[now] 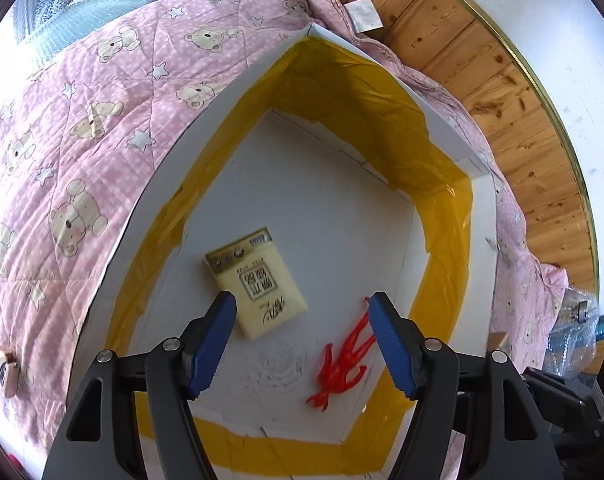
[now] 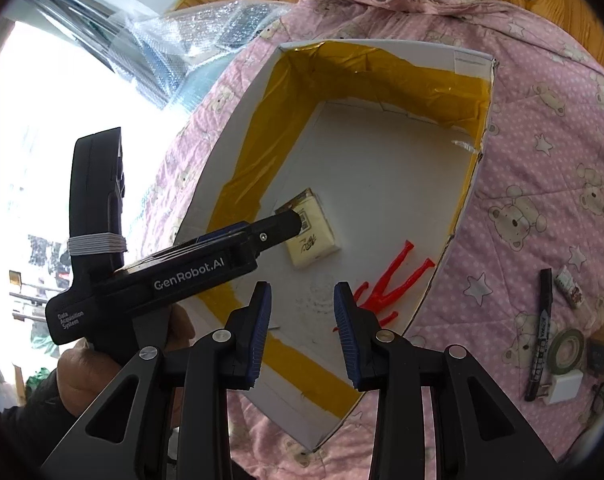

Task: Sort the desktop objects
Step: 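Open both tools to drop the tissue pack and red toy into the box, then withdraw both tools from the box back toward the remaining items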

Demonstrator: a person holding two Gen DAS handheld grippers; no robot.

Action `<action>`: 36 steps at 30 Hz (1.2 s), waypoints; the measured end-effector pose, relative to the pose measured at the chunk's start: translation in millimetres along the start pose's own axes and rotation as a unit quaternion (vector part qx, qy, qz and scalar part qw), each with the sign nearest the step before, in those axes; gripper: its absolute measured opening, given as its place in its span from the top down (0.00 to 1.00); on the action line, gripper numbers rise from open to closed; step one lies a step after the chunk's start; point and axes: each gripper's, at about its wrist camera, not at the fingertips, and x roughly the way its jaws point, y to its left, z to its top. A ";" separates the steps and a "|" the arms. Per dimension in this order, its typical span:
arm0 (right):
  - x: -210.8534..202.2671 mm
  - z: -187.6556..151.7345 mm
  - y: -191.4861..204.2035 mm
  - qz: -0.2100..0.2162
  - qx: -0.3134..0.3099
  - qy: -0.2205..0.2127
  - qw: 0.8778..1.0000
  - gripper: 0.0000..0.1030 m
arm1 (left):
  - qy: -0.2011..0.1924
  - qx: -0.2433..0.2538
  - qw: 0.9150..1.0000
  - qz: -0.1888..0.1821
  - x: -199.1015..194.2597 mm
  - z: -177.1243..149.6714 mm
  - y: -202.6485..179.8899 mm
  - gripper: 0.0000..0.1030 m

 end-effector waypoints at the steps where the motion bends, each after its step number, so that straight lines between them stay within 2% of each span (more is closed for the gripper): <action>1: -1.4 -2.4 1.4 0.000 -0.001 0.000 1.000 0.65 | 0.000 0.001 1.000 0.000 -2.7 -2.9 -0.5 0.32; 11: -19.3 -29.7 7.1 0.001 0.008 -0.007 1.000 0.65 | -0.008 0.014 1.000 -0.011 -29.2 -29.7 -10.0 0.32; 23: -47.7 -60.3 19.0 0.003 0.012 -0.036 0.999 0.65 | -0.024 0.039 0.999 -0.023 -64.0 -59.0 -30.2 0.32; 36: -78.3 -98.1 10.1 0.012 0.044 -0.068 0.997 0.62 | -0.039 0.076 0.996 -0.035 -93.4 -87.9 -58.7 0.32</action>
